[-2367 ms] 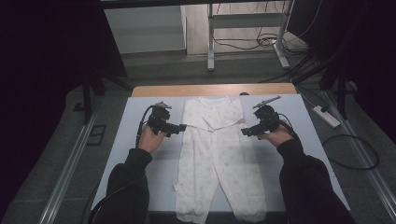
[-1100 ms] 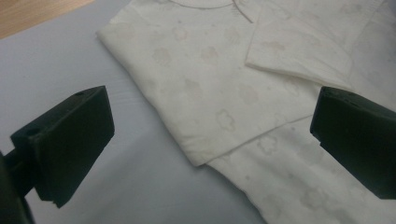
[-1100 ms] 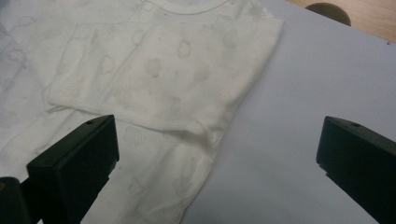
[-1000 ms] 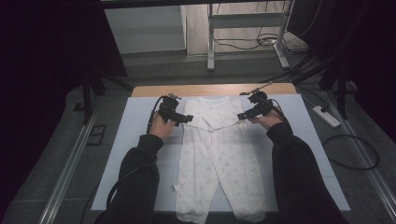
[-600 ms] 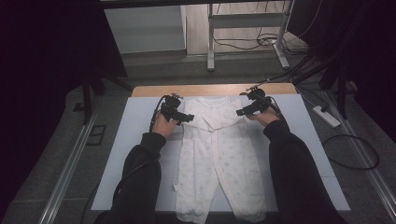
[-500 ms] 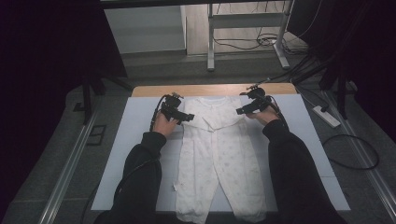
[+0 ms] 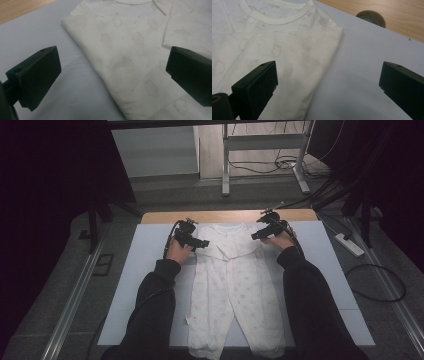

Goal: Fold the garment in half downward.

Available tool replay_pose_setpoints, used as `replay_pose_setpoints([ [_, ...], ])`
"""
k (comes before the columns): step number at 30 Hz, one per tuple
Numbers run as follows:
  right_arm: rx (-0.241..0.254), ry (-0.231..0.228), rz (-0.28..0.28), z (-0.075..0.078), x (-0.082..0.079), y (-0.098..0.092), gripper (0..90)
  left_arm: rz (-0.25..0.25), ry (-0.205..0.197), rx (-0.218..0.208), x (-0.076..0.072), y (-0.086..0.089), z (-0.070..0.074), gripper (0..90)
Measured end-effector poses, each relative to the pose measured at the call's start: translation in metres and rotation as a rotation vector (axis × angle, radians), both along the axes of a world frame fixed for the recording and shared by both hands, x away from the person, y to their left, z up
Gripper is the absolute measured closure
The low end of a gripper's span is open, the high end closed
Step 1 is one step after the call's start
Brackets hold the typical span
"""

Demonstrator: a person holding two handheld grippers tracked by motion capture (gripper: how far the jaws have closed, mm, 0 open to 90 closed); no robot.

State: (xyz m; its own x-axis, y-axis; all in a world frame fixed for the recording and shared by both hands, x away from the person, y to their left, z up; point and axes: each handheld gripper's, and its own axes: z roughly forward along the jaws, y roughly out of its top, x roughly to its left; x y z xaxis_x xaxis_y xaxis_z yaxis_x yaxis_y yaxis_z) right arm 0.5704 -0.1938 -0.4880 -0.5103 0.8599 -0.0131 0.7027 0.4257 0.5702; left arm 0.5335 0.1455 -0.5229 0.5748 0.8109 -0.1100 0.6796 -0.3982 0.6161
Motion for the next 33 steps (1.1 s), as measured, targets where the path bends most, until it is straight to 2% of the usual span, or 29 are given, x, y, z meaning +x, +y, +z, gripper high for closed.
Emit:
replay_pose_setpoints([
  [5,-0.001,0.01,-0.007,-0.004,0.005,0.003,4.1,0.01,0.016,0.028,0.004,0.002,-0.006,0.0],
  [17,-0.026,0.039,-0.039,-0.021,0.014,0.002,7.2,0.049,0.041,0.064,0.012,0.009,-0.013,0.2],
  [20,-0.029,0.038,-0.048,-0.022,0.016,0.0,8.1,0.054,0.043,0.081,0.014,0.009,-0.014,0.1],
  [24,-0.044,0.046,-0.062,-0.025,0.018,-0.003,9.4,0.06,0.048,0.083,0.015,0.011,-0.014,0.0],
  [25,-0.034,0.052,-0.066,-0.025,0.018,-0.004,9.6,0.061,0.05,0.084,0.016,0.011,-0.014,0.0],
  [33,-0.037,0.051,-0.046,-0.024,0.016,-0.002,16.5,0.07,0.07,0.096,0.018,0.01,-0.013,0.0],
])
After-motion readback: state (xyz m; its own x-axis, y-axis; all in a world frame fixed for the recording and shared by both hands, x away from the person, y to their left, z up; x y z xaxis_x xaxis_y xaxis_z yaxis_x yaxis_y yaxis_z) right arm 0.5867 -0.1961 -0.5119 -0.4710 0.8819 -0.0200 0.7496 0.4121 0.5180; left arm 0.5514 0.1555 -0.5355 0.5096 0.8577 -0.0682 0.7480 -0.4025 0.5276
